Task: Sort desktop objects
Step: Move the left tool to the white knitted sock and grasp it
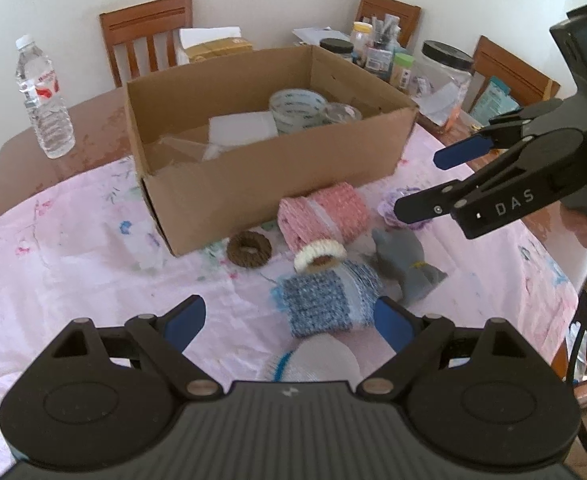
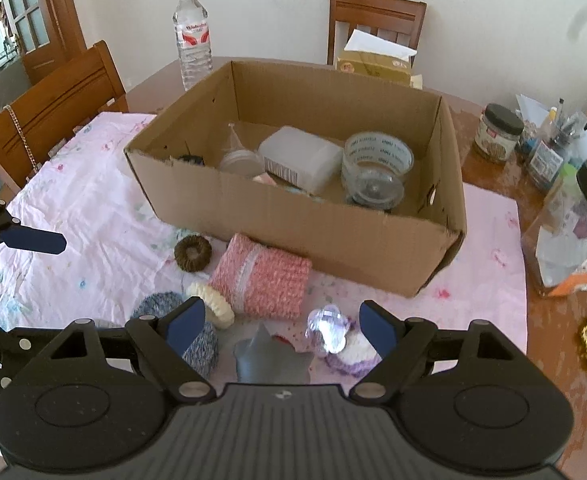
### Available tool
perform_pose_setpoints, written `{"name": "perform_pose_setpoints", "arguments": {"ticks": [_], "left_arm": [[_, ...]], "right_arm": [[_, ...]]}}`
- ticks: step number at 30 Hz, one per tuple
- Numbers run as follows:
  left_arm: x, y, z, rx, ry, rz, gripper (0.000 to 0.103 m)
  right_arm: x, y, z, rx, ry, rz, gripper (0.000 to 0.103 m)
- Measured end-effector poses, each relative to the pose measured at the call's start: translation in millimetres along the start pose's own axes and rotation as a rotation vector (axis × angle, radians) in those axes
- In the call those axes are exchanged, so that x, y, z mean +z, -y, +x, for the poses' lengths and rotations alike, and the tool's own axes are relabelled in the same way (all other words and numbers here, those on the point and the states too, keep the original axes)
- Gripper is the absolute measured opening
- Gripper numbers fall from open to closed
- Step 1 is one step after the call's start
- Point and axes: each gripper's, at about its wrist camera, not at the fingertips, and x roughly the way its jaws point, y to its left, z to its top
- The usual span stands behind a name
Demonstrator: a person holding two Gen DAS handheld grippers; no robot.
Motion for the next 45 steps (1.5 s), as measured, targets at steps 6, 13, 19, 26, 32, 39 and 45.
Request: {"name": "perform_pose_setpoints", "arguments": {"ticks": [6,13,19,26,32,39,45], "left_arm": [[-10,5,6,-0.015,-0.036,0.007,0.091],[-22,10,17,-0.032,-0.066,0.019,0.091],[-33,7,30,-0.027,-0.093,0.032,0.091],[-43,-2,42,-0.043,-0.113,0.032,0.09],[-46,-1,47,-0.078,-0.124,0.04,0.083],[-47,-2,49,-0.11,-0.115,0.021,0.071],[-45,-1,43,-0.098,-0.099,-0.002,0.066]], "right_arm": [[-15,-3,1,-0.007,-0.011,0.007,0.088],[-29,-5,6,-0.014,-0.023,0.015,0.088],[-42,-5,13,-0.011,-0.044,0.036,0.088],[-52,-5,14,-0.003,-0.064,0.063,0.088],[-55,-4,14,0.002,-0.066,0.044,0.088],[-56,-6,17,0.03,-0.069,-0.026,0.088],[-49,-6,18,0.064,-0.071,-0.12,0.088]]}}
